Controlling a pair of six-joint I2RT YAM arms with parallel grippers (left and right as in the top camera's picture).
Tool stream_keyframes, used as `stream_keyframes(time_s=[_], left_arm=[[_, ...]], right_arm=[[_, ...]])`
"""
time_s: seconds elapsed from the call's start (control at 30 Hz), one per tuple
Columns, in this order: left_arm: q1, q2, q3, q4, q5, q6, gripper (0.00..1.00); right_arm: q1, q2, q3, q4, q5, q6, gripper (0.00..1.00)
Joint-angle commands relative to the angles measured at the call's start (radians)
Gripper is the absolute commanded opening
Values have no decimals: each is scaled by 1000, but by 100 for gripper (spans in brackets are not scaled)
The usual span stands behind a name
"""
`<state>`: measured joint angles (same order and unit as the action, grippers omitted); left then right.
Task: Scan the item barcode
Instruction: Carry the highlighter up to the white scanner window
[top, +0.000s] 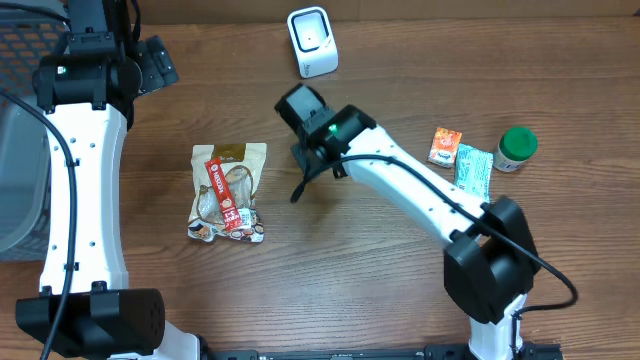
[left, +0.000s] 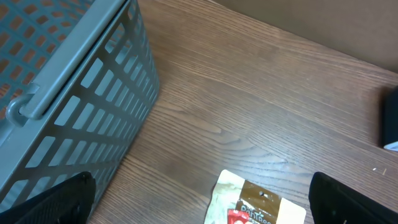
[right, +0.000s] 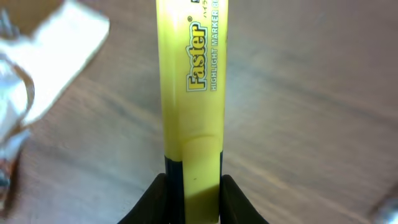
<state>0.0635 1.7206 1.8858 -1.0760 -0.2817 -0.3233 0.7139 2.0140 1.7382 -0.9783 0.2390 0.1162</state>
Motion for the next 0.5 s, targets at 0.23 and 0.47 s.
stream_keyframes(time_s=[0.23,0.47], left_arm=[[-1,10,8,3,-13,-14,100],[-1,10,8,3,-13,-14,100]], right_arm=[[-7,-30,156,11,207,-87,4],[-102,3,253,6,142,-126,3]])
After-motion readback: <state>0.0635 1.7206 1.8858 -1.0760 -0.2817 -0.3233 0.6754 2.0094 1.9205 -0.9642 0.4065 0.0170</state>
